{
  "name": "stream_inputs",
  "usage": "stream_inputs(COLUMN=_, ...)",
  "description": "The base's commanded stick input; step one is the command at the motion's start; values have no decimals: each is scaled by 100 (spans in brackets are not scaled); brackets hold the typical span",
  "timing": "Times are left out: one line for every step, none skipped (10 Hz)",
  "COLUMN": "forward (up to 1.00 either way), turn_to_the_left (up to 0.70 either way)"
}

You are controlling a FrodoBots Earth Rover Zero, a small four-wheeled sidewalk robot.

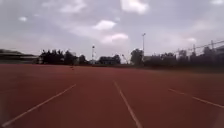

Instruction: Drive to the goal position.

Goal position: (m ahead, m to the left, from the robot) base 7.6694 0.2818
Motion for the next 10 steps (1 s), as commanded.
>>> stream_inputs(forward=45, turn_to_the_left=0)
stream_inputs(forward=45, turn_to_the_left=0)
stream_inputs(forward=45, turn_to_the_left=0)
stream_inputs(forward=45, turn_to_the_left=0)
stream_inputs(forward=45, turn_to_the_left=0)
stream_inputs(forward=45, turn_to_the_left=0)
stream_inputs(forward=45, turn_to_the_left=0)
stream_inputs(forward=45, turn_to_the_left=0)
stream_inputs(forward=45, turn_to_the_left=0)
stream_inputs(forward=45, turn_to_the_left=0)
